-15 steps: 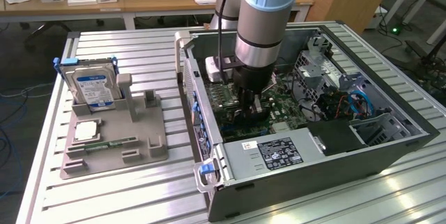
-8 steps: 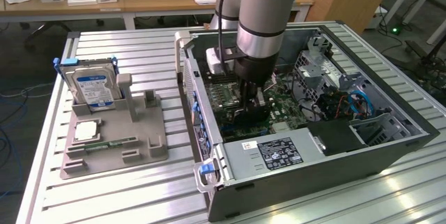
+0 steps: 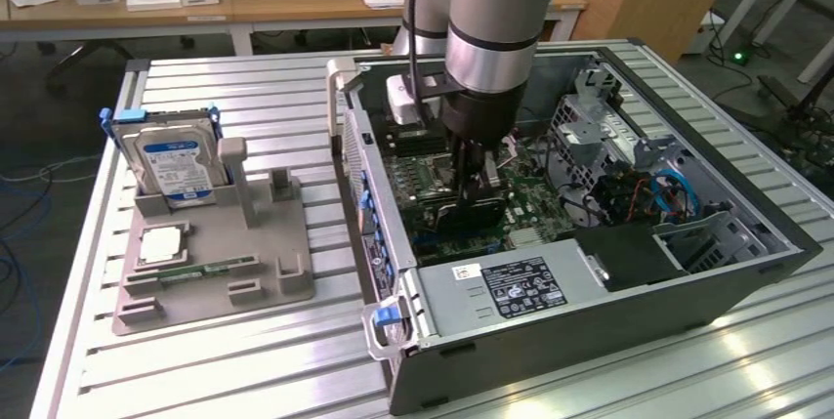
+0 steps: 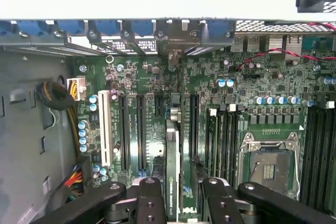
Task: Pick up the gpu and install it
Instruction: 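Insert the gpu into the slot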
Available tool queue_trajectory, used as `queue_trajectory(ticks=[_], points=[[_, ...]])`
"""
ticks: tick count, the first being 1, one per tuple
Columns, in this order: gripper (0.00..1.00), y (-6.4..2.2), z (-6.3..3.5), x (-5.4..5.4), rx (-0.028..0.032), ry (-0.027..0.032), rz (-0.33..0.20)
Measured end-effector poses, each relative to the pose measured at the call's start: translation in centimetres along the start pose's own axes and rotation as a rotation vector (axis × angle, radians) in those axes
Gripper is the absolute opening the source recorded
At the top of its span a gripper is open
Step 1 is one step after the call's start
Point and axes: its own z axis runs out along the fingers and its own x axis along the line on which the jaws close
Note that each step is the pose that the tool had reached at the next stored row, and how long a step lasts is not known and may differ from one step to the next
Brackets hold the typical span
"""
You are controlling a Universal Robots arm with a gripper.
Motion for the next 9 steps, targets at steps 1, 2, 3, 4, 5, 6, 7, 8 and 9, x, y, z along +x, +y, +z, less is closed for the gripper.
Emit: queue_trajectory(ticks=[1,2,3,4,5,6,7,8,9], points=[[0.26,0.0,-0.01,0.0,-0.0001,0.0002,0.0],[0.15,0.0,-0.01,0.0,-0.0001,0.0003,0.0],[0.11,0.0,-0.01,0.0,-0.0001,0.0002,0.0],[0.11,0.0,-0.01,0.0,-0.0001,0.0002,0.0],[0.11,0.0,-0.01,0.0,-0.0001,0.0002,0.0],[0.11,0.0,-0.01,0.0,-0.0001,0.0002,0.0],[0.11,0.0,-0.01,0.0,-0.0001,0.0002,0.0],[0.11,0.0,-0.01,0.0,-0.0001,0.0002,0.0],[0.11,0.0,-0.01,0.0,-0.0001,0.0002,0.0]])
